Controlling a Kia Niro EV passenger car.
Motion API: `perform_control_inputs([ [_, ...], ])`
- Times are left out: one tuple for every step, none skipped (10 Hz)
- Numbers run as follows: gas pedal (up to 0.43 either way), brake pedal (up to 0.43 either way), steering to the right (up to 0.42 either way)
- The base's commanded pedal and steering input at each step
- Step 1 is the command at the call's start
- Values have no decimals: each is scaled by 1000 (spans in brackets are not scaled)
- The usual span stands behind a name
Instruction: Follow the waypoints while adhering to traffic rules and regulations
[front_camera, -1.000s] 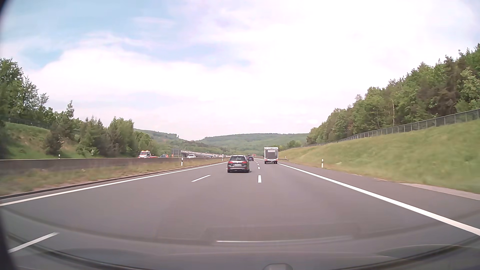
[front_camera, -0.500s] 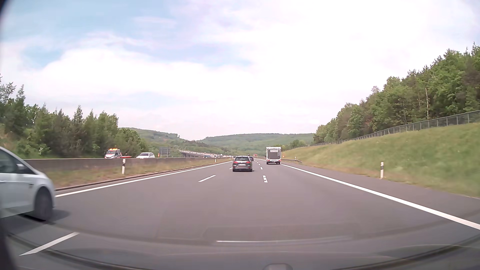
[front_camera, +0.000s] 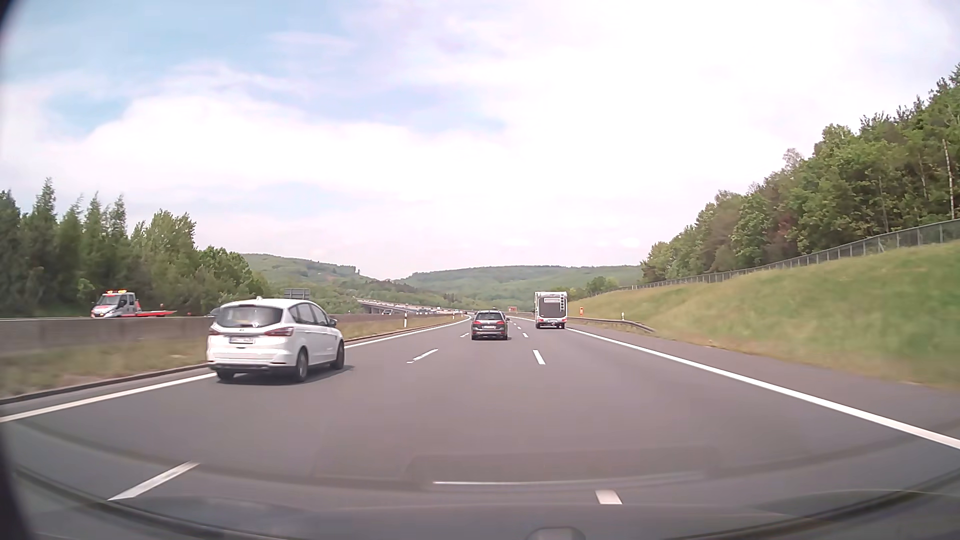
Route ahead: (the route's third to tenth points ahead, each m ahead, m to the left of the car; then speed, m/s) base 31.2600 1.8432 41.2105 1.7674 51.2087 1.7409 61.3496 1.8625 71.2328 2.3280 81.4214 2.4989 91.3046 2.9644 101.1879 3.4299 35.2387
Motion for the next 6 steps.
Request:
perform_control_inputs([
  [248, 0, 0],
  [248, 0, -1],
  [248, 0, 0],
  [248, 0, -1],
  [228, 0, -1],
  [157, 0, -1],
])
